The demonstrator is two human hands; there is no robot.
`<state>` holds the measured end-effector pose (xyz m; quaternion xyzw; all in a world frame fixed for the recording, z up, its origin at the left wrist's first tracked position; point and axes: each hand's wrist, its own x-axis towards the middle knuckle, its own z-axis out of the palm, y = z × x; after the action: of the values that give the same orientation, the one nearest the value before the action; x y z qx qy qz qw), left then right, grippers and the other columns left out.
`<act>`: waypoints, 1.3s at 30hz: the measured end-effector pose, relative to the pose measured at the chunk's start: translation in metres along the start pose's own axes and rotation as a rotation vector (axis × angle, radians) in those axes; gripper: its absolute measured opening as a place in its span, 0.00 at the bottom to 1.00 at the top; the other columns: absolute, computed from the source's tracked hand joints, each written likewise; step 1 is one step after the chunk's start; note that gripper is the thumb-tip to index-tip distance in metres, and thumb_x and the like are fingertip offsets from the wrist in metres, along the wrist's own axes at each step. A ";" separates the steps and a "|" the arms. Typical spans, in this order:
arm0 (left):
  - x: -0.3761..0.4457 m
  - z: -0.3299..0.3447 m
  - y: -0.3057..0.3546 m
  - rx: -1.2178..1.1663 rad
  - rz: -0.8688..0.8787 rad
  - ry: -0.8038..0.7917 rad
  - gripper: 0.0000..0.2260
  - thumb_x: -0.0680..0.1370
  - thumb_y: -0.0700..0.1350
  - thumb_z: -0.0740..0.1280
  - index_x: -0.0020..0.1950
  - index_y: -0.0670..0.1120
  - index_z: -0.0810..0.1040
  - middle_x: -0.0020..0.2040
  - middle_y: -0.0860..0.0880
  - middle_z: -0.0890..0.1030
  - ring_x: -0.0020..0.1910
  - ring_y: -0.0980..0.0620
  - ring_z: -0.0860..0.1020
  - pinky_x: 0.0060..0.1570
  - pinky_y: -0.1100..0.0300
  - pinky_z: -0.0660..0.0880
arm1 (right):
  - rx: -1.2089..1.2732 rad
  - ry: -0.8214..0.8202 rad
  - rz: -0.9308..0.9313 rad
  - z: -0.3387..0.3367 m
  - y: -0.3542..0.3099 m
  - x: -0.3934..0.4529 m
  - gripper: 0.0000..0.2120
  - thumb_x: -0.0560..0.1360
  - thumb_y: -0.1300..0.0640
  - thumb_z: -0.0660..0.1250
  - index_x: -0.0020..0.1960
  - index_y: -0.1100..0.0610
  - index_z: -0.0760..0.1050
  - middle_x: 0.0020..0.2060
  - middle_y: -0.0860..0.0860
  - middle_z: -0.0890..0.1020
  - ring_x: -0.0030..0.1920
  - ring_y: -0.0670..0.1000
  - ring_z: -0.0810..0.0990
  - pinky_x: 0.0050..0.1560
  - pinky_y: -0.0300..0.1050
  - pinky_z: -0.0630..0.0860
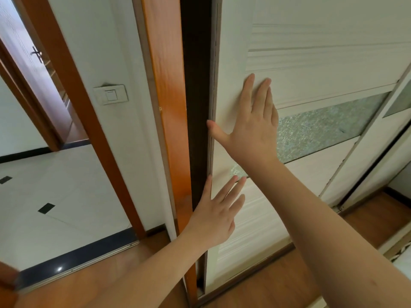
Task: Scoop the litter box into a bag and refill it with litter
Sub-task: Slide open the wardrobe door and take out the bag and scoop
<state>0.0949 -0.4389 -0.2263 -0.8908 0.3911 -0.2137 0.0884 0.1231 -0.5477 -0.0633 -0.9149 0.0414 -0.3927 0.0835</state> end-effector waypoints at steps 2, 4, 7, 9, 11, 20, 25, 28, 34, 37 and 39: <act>0.006 -0.004 0.004 0.012 -0.012 0.005 0.28 0.77 0.58 0.62 0.75 0.49 0.64 0.80 0.42 0.47 0.78 0.41 0.41 0.72 0.32 0.44 | -0.004 -0.016 0.011 0.000 0.011 0.004 0.50 0.71 0.27 0.54 0.78 0.57 0.41 0.76 0.65 0.50 0.76 0.63 0.52 0.73 0.58 0.56; 0.008 -0.008 0.007 0.011 -0.052 0.018 0.29 0.78 0.58 0.61 0.77 0.48 0.62 0.80 0.42 0.45 0.78 0.41 0.41 0.72 0.32 0.44 | 0.009 -0.031 0.029 0.000 0.023 0.009 0.50 0.71 0.27 0.55 0.78 0.56 0.40 0.77 0.63 0.48 0.76 0.62 0.51 0.73 0.59 0.56; 0.008 -0.007 0.009 -0.035 -0.153 0.031 0.35 0.77 0.57 0.62 0.80 0.46 0.54 0.80 0.41 0.42 0.78 0.41 0.42 0.72 0.32 0.47 | 0.047 -0.053 0.058 0.001 0.044 0.016 0.50 0.70 0.27 0.56 0.78 0.53 0.38 0.77 0.61 0.46 0.77 0.61 0.50 0.72 0.59 0.56; 0.011 -0.004 0.008 -0.088 -0.227 0.017 0.38 0.78 0.56 0.62 0.80 0.45 0.46 0.80 0.41 0.41 0.78 0.41 0.42 0.73 0.34 0.49 | 0.060 -0.069 0.082 0.001 0.057 0.020 0.50 0.70 0.27 0.57 0.78 0.52 0.37 0.78 0.59 0.46 0.77 0.60 0.52 0.72 0.59 0.56; 0.021 -0.002 0.008 -0.143 -0.285 0.002 0.39 0.78 0.54 0.61 0.80 0.43 0.42 0.79 0.41 0.40 0.78 0.41 0.42 0.74 0.37 0.50 | 0.046 -0.072 0.100 0.003 0.069 0.022 0.48 0.71 0.27 0.56 0.78 0.51 0.37 0.78 0.58 0.47 0.76 0.60 0.55 0.72 0.58 0.58; 0.098 0.001 0.032 -0.268 -0.274 -0.074 0.43 0.80 0.53 0.57 0.70 0.40 0.21 0.76 0.42 0.29 0.78 0.44 0.37 0.77 0.48 0.49 | 0.050 -0.119 0.175 0.005 0.110 0.035 0.45 0.74 0.29 0.54 0.78 0.52 0.38 0.78 0.55 0.47 0.75 0.60 0.59 0.70 0.59 0.61; 0.122 0.002 0.034 -0.264 -0.215 -0.121 0.43 0.80 0.53 0.59 0.73 0.43 0.25 0.75 0.44 0.27 0.78 0.45 0.38 0.77 0.48 0.50 | 0.090 -0.140 0.211 0.007 0.136 0.047 0.45 0.74 0.31 0.56 0.78 0.51 0.37 0.78 0.54 0.46 0.75 0.59 0.58 0.69 0.61 0.62; 0.136 -0.001 0.028 -0.200 -0.164 -0.136 0.39 0.81 0.53 0.56 0.76 0.45 0.28 0.78 0.47 0.31 0.78 0.46 0.40 0.77 0.47 0.49 | 0.100 -0.159 0.234 0.008 0.152 0.054 0.45 0.74 0.32 0.57 0.78 0.50 0.36 0.78 0.52 0.45 0.76 0.59 0.57 0.69 0.61 0.62; 0.169 -0.015 0.024 -0.094 -0.045 -0.153 0.35 0.81 0.52 0.56 0.79 0.48 0.36 0.79 0.49 0.37 0.79 0.46 0.41 0.77 0.46 0.47 | 0.075 -0.179 0.296 0.010 0.183 0.062 0.43 0.75 0.31 0.55 0.78 0.49 0.37 0.78 0.50 0.46 0.76 0.57 0.55 0.69 0.62 0.60; 0.178 -0.021 0.024 -0.076 -0.040 -0.168 0.34 0.82 0.51 0.56 0.79 0.49 0.38 0.80 0.48 0.37 0.78 0.46 0.40 0.77 0.45 0.47 | 0.079 -0.194 0.327 0.010 0.196 0.065 0.42 0.76 0.32 0.54 0.78 0.49 0.38 0.78 0.50 0.47 0.76 0.57 0.54 0.69 0.62 0.59; 0.177 -0.026 0.023 -0.080 -0.044 -0.159 0.33 0.82 0.51 0.56 0.79 0.48 0.39 0.80 0.48 0.38 0.79 0.47 0.40 0.77 0.46 0.47 | 0.072 -0.209 0.357 0.010 0.202 0.068 0.41 0.76 0.32 0.53 0.78 0.49 0.38 0.78 0.50 0.48 0.76 0.57 0.54 0.70 0.63 0.59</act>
<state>0.1754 -0.5843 -0.1556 -0.9161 0.3716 -0.1285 0.0787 0.1751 -0.7547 -0.0590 -0.9253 0.1799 -0.2760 0.1880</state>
